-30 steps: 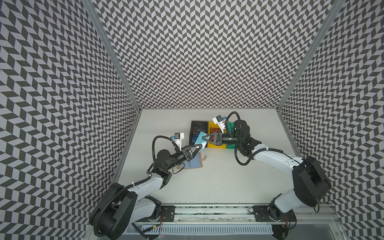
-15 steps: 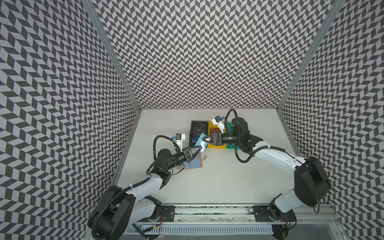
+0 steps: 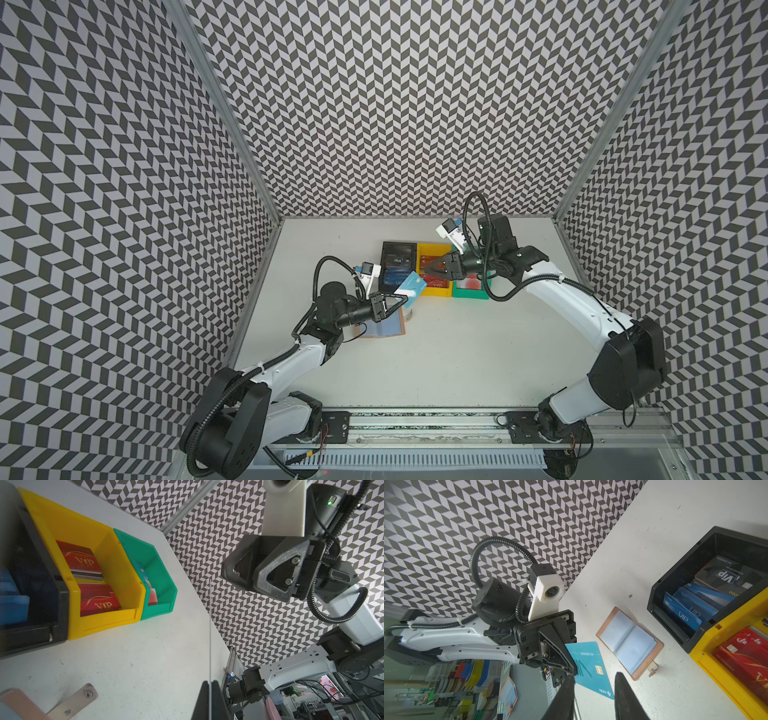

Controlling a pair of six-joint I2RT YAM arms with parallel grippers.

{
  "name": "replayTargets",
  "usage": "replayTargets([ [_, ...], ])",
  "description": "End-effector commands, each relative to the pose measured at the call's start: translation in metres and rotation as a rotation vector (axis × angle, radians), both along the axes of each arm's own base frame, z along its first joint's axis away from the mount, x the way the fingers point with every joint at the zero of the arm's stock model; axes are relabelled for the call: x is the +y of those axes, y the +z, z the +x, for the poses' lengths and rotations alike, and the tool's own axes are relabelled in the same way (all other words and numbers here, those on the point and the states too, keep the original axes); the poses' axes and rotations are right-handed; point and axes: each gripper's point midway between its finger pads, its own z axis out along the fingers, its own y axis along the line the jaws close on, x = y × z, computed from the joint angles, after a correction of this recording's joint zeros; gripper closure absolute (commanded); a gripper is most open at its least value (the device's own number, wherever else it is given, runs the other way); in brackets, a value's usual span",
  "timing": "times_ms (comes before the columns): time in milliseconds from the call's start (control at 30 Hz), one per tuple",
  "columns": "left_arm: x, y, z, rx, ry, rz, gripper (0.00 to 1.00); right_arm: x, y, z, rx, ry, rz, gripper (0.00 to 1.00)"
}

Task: Take the credit cards out of the card holder
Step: Pass the credit card.

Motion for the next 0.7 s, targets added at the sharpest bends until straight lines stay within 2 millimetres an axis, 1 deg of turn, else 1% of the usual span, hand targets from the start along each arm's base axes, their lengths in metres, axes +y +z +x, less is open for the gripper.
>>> replayTargets([
  [0,-0.005,0.007,-0.004,-0.032,-0.062,-0.008,1.0,0.003,-0.011,-0.007,0.004,0.061,-0.016,0.68],
  [100,-0.006,0.008,-0.003,-0.032,-0.065,-0.011,1.0,0.005,-0.019,-0.01,0.023,0.08,-0.012,0.69],
  [267,-0.013,0.012,-0.005,-0.035,-0.095,-0.028,1.0,0.007,-0.03,-0.017,0.048,0.112,0.004,0.69],
  [500,-0.016,0.012,-0.004,-0.035,-0.103,-0.027,1.0,0.011,-0.039,-0.022,0.059,0.137,0.001,0.7],
  [600,-0.018,0.009,-0.003,-0.029,-0.105,-0.025,1.0,0.014,-0.039,-0.025,0.06,0.153,0.005,0.74],
  [667,-0.02,0.008,-0.003,-0.023,-0.108,-0.023,1.0,0.014,-0.039,-0.026,0.06,0.157,0.008,0.8],
])
